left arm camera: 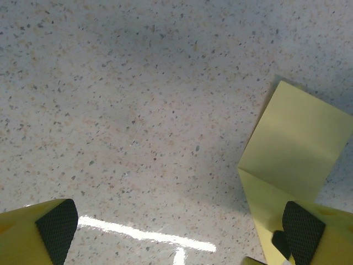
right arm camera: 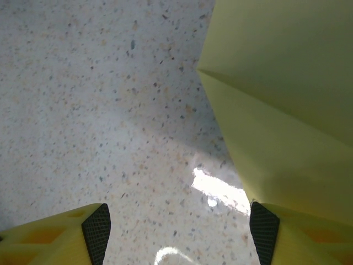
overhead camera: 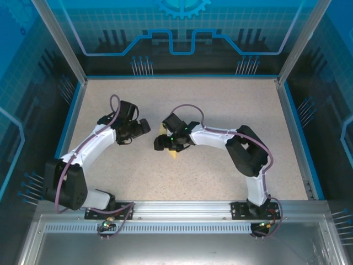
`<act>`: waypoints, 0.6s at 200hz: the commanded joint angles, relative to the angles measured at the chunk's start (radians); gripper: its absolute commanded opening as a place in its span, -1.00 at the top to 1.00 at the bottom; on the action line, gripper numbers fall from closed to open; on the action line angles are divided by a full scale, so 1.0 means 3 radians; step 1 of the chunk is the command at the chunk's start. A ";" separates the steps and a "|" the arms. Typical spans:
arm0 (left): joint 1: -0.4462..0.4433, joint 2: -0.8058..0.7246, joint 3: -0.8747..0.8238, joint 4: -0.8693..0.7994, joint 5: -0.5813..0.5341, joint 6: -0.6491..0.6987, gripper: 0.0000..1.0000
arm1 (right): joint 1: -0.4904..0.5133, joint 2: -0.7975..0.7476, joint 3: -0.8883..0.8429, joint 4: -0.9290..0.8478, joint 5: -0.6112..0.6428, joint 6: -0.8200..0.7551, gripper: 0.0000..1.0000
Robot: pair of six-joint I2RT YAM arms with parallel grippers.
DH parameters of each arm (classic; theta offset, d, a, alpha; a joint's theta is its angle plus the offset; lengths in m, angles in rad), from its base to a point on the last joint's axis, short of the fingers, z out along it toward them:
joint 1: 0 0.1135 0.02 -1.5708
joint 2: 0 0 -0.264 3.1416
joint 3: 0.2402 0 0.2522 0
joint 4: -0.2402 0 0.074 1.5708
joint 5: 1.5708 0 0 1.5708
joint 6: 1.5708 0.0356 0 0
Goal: Fold a paper plane with a square sheet of paper (pick it up from the middle)
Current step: Rotate the paper at the center of the table.
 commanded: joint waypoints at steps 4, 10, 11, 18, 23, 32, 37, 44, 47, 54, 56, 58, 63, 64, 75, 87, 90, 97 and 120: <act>0.0027 -0.0019 -0.0051 0.0141 0.0172 0.0010 -0.97 | -0.0012 0.0269 0.0287 -0.0439 0.0069 -0.0209 -0.40; 0.0030 -0.0010 -0.0048 0.0153 0.0190 0.0010 -0.97 | -0.0013 0.0315 0.0325 -0.0515 0.0059 -0.0255 -0.40; 0.0028 -0.0005 -0.0048 0.0154 0.0190 0.0010 -0.97 | -0.0015 0.0321 0.0330 -0.0521 0.0061 -0.0259 -0.39; 0.0026 0.0004 -0.0048 0.0168 0.0213 0.0011 -0.98 | -0.0013 0.0349 0.0330 -0.0568 0.0062 -0.0302 -0.38; 0.0026 0.0010 -0.0048 0.0174 0.0225 0.0011 -0.97 | -0.0021 0.0356 0.0317 -0.0585 0.0058 -0.0340 -0.39; 0.0027 0.0017 -0.0049 0.0180 0.0242 0.0011 -0.97 | -0.0029 0.0345 0.0277 -0.0616 0.0031 -0.0425 -0.38; 0.0026 0.0015 -0.0053 0.0180 0.0244 0.0011 -0.97 | -0.0034 0.0330 0.0246 -0.0644 0.0018 -0.0477 -0.38; 0.0026 0.0011 -0.0062 0.0180 0.0251 0.0016 -0.97 | -0.0057 0.0294 0.0177 -0.0679 0.0000 -0.0560 -0.38; 0.0026 0.0010 -0.0066 0.0184 0.0258 0.0019 -0.98 | -0.0073 0.0268 0.0141 -0.0683 -0.0026 -0.0605 -0.38; 0.0027 0.0002 -0.0082 0.0190 0.0271 0.0026 -0.97 | -0.0110 0.0211 0.0042 -0.0685 -0.0097 -0.0752 -0.37; 0.0026 -0.0001 -0.0086 0.0190 0.0279 0.0026 -0.98 | -0.0119 0.0195 0.0012 -0.0688 -0.0114 -0.0798 -0.37; 0.0026 -0.0002 -0.0088 0.0195 0.0282 0.0030 -0.97 | -0.0132 0.0175 -0.0022 -0.0692 -0.0124 -0.0846 -0.36; 0.0026 -0.0001 -0.0092 0.0195 0.0295 0.0036 -0.98 | -0.0157 0.0120 -0.0106 -0.0720 -0.0143 -0.0971 -0.36; 0.0026 -0.0003 -0.0093 0.0195 0.0299 0.0036 -0.98 | -0.0164 0.0108 -0.0126 -0.0726 -0.0147 -0.1000 -0.36; 0.0028 -0.0005 -0.0109 0.0200 0.0339 0.0046 -0.97 | -0.0237 -0.0028 -0.0304 -0.0823 -0.0210 -0.1356 -0.35; 0.0026 -0.0005 -0.0129 0.0216 0.0390 0.0046 -0.97 | -0.0336 -0.0182 -0.0502 -0.0971 -0.0227 -0.1699 -0.35; 0.0026 -0.0005 -0.0135 0.0219 0.0401 0.0047 -0.97 | -0.0370 -0.0241 -0.0561 -0.1008 -0.0249 -0.1796 -0.35; 0.0026 -0.0006 -0.0152 0.0235 0.0441 0.0043 -0.97 | -0.0433 -0.0347 -0.0664 -0.1049 -0.0273 -0.1929 -0.34; 0.0016 -0.0015 -0.0227 0.0326 0.0631 -0.0020 -0.97 | -0.0543 -0.0740 -0.0857 -0.1015 -0.0371 -0.2120 -0.35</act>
